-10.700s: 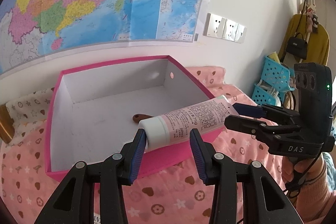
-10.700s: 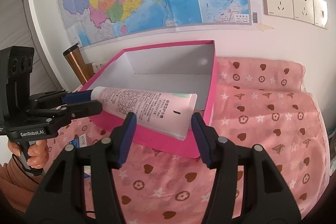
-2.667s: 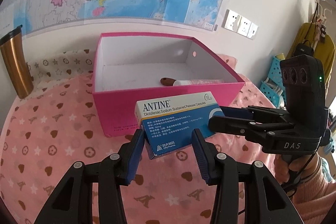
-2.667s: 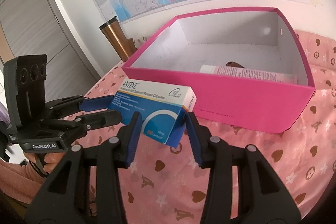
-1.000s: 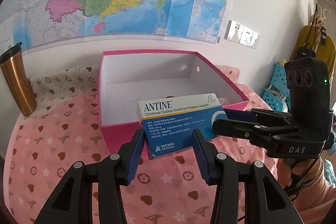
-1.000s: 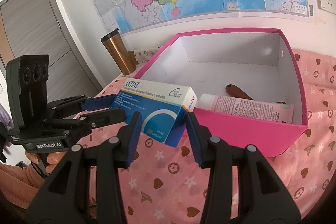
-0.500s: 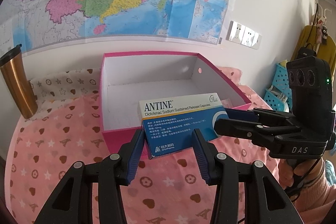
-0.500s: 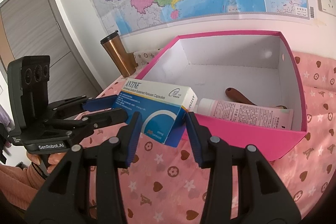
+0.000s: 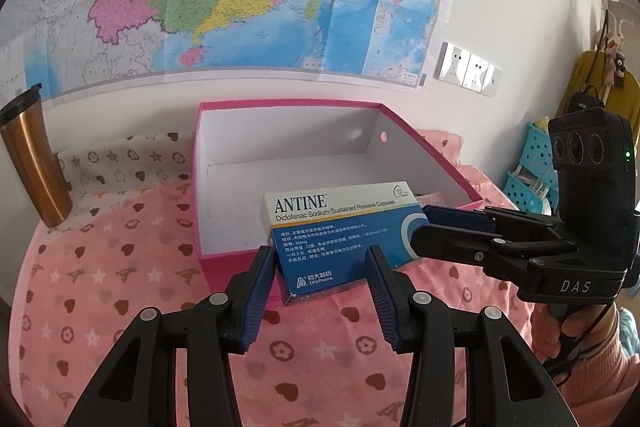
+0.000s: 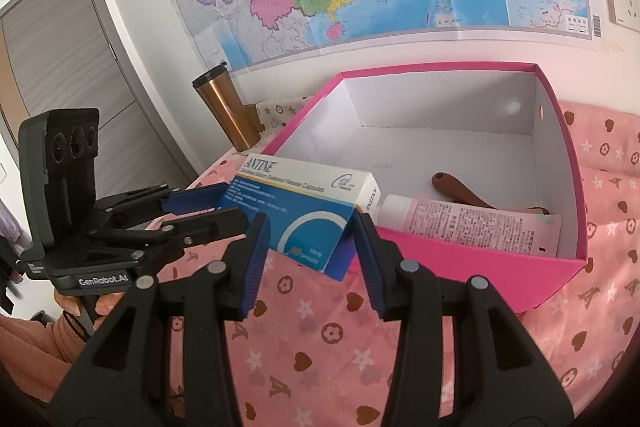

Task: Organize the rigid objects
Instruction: 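Carry the ANTINE box with the left tool over the magenta box, then lower the ANTINE box into the magenta box and open the left tool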

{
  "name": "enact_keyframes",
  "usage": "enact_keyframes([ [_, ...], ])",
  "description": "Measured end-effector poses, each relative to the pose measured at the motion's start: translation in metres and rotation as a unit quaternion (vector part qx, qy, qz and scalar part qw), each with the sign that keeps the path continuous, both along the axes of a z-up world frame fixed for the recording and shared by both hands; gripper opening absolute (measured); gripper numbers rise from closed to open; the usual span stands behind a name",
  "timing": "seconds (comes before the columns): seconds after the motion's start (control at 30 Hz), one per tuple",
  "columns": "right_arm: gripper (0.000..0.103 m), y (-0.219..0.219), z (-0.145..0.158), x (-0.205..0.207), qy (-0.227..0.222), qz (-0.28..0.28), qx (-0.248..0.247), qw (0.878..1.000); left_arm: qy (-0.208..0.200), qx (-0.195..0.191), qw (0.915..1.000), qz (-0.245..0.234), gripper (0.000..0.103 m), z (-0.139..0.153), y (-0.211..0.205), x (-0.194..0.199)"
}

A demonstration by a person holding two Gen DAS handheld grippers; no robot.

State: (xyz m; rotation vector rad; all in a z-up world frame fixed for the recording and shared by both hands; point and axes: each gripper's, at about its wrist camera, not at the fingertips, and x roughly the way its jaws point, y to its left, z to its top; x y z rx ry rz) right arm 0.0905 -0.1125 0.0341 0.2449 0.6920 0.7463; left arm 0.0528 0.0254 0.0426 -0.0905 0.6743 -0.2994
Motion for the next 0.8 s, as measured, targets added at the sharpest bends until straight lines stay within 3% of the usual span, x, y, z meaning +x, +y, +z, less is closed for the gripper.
enact_keyframes([
  [0.8,0.047,0.004,0.003,0.013,-0.004,-0.001,0.01,1.0,-0.01,0.0,0.9999,0.005,0.046,0.006,0.006,0.011],
])
